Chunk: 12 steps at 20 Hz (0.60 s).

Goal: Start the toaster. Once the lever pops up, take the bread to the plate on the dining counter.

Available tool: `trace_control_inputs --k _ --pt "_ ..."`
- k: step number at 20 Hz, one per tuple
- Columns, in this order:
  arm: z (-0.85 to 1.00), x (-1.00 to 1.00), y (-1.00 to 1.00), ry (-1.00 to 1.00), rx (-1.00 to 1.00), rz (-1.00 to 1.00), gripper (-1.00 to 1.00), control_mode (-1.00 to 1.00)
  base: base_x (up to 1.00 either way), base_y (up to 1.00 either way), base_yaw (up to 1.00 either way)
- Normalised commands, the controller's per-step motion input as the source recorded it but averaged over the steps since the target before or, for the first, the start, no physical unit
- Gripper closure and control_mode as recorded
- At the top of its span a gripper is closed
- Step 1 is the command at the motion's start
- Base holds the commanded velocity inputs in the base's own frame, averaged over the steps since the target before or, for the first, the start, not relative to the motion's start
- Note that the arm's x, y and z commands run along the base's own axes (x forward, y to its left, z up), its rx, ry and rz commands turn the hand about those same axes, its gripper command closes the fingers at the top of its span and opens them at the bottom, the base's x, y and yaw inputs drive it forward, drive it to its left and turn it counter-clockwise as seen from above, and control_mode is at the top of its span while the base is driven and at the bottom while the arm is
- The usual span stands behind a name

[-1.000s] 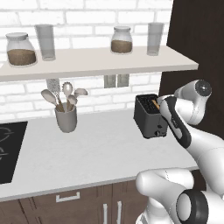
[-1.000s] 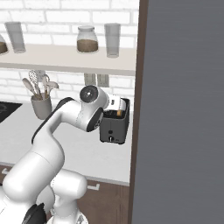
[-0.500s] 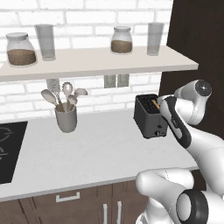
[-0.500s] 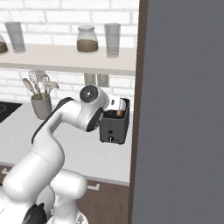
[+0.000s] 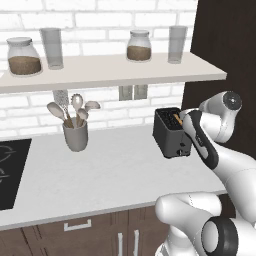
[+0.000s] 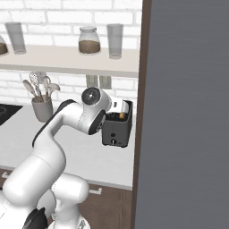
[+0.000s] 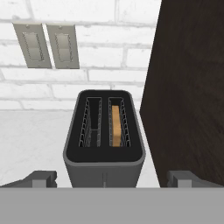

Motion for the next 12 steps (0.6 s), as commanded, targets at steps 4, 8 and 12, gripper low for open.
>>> trace_control_inputs --k 4,8,12 --pt "0.0 0.0 0.0 0.0 0.0 0.0 -1.0 -1.0 0.0 0.0 0.0" --pt "0.0 0.0 0.0 0.0 0.0 0.0 -1.0 -1.0 0.0 0.0 0.0" --pt "0.0 0.0 0.0 0.0 0.0 0.0 -1.0 -1.0 0.0 0.0 0.0"
